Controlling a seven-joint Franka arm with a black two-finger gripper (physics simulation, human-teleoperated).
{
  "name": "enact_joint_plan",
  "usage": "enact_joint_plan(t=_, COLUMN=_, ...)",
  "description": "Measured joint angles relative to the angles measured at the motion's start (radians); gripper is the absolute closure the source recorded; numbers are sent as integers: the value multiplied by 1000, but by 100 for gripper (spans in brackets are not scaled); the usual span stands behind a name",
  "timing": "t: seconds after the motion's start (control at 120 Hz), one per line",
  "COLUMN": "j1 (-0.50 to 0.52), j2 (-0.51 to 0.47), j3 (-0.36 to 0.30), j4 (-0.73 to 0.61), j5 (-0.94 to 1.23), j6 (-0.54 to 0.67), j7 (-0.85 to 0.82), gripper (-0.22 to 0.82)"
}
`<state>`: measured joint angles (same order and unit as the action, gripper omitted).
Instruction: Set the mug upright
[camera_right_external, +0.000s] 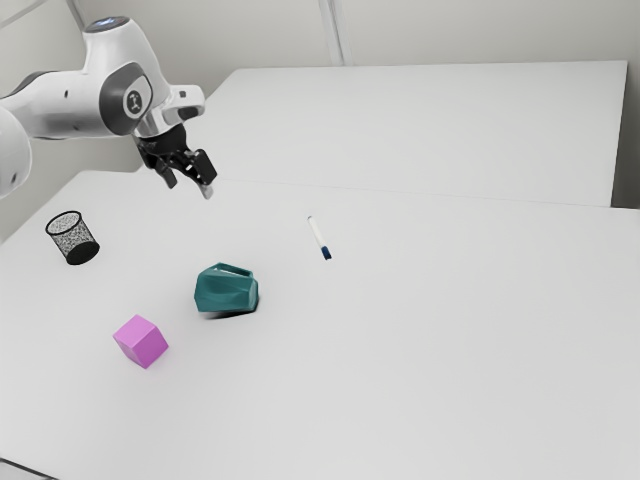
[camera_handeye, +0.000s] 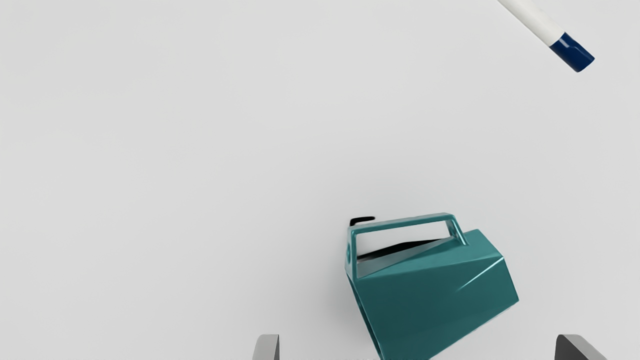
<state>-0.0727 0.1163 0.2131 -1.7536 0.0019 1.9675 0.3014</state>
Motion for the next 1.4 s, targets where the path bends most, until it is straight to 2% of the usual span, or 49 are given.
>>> enact_joint_plan(t=0.067, j1=-7, j2=-6, j3=9, j4=-15, j5=-2, j6=2, j7=-1, gripper=0)
enact_joint_plan(t=0.15, j1=-13, j2=-9, j3=66, j4=-36, j5=-42, j6=4, j7=1, gripper=0)
enact_joint_plan(t=0.208, j1=23, j2=-7, j3=92, j4=-58, j5=-109, j6=7, j7=9, gripper=0)
enact_joint_plan(t=0.325, j1=85, j2=15, j3=106, j4=-73, j5=-266, j6=8, j7=28, gripper=0)
enact_joint_plan(t=0.575, j1=79, j2=43, j3=148, j4=-161, j5=-517, j6=-56, j7=-20, gripper=0)
enact_joint_plan(t=0.783, j1=77, j2=71, j3=155, j4=-222, j5=-623, j6=-79, j7=-45, gripper=0)
enact_joint_plan(t=1.025, j1=81, j2=117, j3=168, j4=-222, j5=-658, j6=-98, j7=-12, gripper=0)
enact_joint_plan(t=1.4, j1=141, j2=185, j3=169, j4=-218, j5=-799, j6=-167, j7=83, gripper=0)
